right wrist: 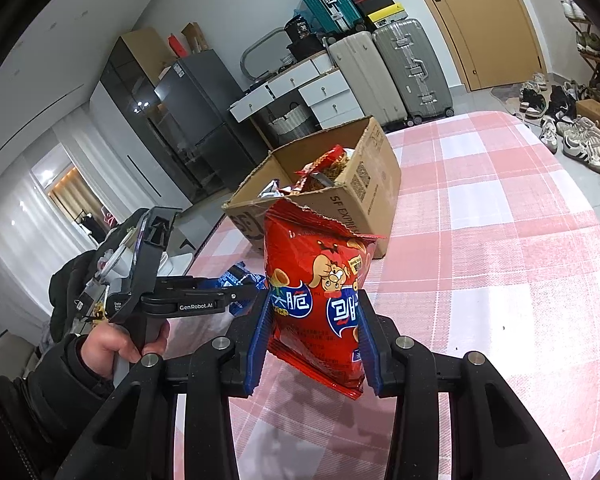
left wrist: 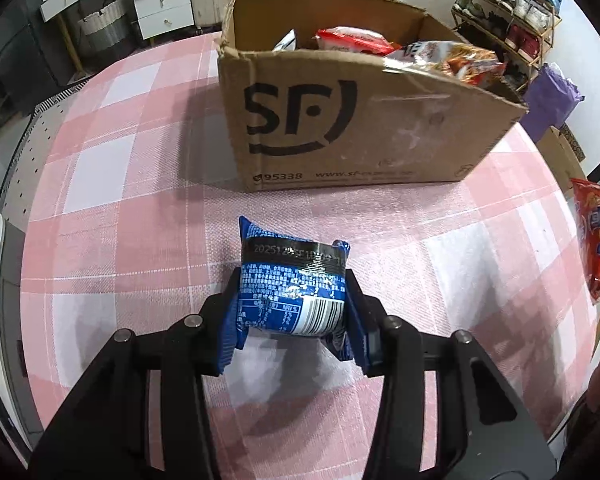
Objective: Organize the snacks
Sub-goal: 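Carry the chip bag and blue Oreo pack over the box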
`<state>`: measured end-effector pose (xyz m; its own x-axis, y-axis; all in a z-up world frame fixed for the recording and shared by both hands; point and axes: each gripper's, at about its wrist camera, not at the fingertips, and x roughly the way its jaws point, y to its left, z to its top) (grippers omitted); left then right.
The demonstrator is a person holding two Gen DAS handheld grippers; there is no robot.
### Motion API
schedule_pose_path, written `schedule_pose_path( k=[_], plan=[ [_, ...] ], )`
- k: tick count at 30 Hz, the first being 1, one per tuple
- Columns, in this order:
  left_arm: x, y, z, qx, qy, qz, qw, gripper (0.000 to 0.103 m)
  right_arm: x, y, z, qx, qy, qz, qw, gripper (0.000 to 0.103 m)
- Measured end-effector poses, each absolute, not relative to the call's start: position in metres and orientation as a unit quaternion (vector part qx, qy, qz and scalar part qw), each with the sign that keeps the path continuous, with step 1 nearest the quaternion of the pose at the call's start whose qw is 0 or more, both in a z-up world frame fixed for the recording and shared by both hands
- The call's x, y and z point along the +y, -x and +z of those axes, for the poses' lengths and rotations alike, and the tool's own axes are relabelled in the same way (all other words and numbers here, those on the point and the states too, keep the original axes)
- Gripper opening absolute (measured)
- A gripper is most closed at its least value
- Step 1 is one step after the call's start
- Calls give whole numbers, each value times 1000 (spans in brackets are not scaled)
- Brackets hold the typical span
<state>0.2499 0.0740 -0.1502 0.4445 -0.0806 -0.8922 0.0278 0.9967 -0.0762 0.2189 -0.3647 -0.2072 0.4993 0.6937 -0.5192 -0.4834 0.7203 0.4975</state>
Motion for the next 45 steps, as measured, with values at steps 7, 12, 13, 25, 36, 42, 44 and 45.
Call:
schedule_pose_path(
  k=[7,12,13,25,36,42,44,45],
  plan=[
    [72,-229,-123,501,32,-44,864,43,-359,-218,-193,348,-130,349,860,40],
    [70,-221,-93,477,35,-55,877,43,-352,-220,-178,331,-128,359,863,40],
    [71,-221,-86,471,36,-55,880,43,-350,-221,-176,330,-127,360,863,40],
    [65,-227,-11,415,10,-70,907,43,-323,-235,-118,285,-79,379,877,40],
    [61,-258,60,374,6,-78,924,43,-308,-279,-73,274,-71,391,876,40],
    [61,-288,83,372,11,-78,925,43,-302,-307,-51,270,-59,382,882,40],
    [63,-301,86,372,25,-80,925,43,-299,-315,-47,269,-56,380,883,40],
    [65,-309,87,374,33,-84,923,43,-297,-318,-46,270,-55,380,883,40]
  ],
)
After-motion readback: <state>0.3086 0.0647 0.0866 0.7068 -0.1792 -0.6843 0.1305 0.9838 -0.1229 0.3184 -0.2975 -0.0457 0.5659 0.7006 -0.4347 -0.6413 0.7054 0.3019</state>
